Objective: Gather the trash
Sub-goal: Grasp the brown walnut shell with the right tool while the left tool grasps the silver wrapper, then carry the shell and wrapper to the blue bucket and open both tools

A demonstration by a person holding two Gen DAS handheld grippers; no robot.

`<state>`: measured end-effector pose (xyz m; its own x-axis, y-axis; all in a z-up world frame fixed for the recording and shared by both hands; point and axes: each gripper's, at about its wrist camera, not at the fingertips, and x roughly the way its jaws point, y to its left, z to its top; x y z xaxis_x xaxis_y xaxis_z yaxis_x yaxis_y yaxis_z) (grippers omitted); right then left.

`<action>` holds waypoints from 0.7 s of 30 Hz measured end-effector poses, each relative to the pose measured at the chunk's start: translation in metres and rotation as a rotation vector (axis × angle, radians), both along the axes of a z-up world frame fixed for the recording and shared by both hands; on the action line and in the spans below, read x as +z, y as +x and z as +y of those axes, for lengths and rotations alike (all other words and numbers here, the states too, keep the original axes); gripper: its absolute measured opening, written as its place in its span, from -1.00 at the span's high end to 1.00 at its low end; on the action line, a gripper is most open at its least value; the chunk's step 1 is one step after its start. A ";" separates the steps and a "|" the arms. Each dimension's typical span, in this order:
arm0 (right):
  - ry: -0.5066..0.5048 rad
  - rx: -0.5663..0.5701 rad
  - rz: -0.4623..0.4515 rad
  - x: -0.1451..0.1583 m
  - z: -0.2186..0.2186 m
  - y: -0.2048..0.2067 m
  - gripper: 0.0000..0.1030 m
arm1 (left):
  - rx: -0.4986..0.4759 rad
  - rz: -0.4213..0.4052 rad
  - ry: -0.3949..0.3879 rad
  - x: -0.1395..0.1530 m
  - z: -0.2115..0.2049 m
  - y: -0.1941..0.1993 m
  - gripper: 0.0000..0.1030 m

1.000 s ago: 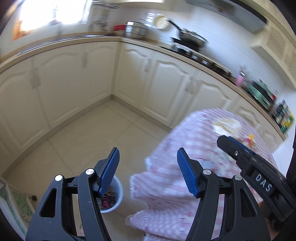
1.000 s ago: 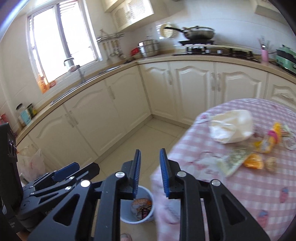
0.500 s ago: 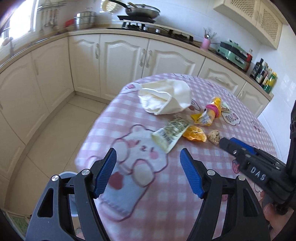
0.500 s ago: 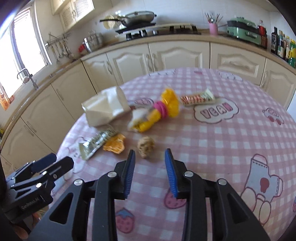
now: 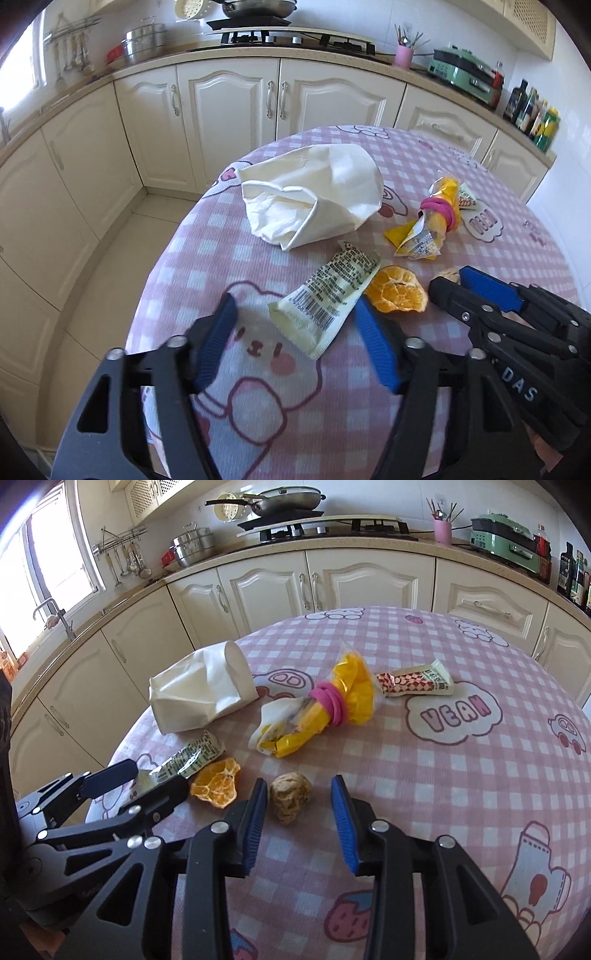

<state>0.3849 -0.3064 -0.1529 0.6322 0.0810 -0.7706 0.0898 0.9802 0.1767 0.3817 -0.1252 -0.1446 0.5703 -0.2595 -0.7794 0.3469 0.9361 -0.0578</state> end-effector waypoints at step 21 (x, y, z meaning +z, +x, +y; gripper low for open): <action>0.028 0.004 -0.104 0.036 0.008 -0.034 0.58 | -0.003 -0.074 -0.143 0.031 0.036 -0.040 0.76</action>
<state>0.3508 -0.2985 -0.1170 0.7082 0.1045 -0.6982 0.0652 0.9751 0.2121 0.3415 -0.0895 -0.1137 0.6241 -0.3661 -0.6902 0.3575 0.9193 -0.1644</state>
